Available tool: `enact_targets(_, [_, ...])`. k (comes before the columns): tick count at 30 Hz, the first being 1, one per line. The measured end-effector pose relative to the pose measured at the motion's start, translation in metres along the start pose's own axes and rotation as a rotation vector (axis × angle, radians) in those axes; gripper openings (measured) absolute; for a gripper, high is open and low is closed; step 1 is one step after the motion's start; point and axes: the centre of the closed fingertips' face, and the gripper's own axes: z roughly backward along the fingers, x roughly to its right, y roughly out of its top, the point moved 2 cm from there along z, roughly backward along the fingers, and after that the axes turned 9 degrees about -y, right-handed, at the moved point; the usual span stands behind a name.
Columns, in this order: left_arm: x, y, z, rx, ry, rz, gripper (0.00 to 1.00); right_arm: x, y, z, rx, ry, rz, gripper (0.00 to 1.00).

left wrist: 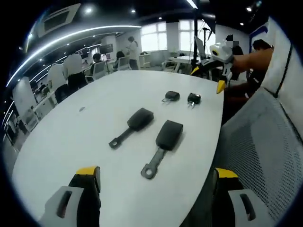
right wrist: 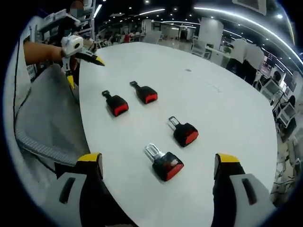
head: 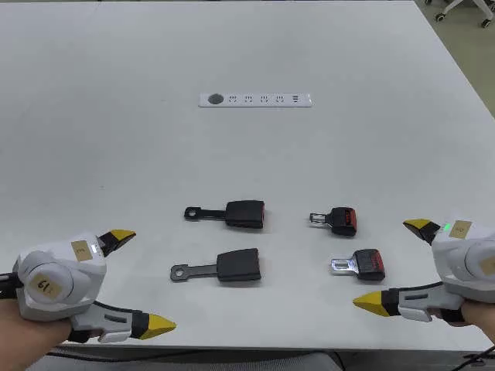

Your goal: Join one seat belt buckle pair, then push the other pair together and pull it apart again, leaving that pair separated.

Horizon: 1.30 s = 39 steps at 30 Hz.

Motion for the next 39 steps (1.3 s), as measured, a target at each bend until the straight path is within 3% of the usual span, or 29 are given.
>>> enact_targets(14, [0.002, -0.008, -0.001, -0.017, -0.013, -0.003, 1.00, -0.004, -0.005, 0.003, -0.016, 0.021, 0.011, 1.00])
enact_targets(18, [0.004, -0.008, -0.001, -0.023, -0.015, -0.005, 1.00, -0.004, -0.010, 0.000, -0.038, 0.016, 0.071, 1.00])
enact_targets(24, [0.003, -0.009, -0.001, -0.023, -0.013, -0.004, 1.00, -0.008, -0.008, 0.002, -0.037, 0.016, 0.072, 1.00])
enact_targets(29, [0.000, -0.009, 0.000, -0.020, -0.004, 0.000, 1.00, -0.003, -0.011, 0.001, -0.060, 0.001, 0.084, 1.00])
enact_targets(39, [0.004, -0.011, -0.003, -0.027, -0.018, 0.006, 1.00, -0.005, -0.015, 0.003, -0.078, 0.017, 0.087, 0.99])
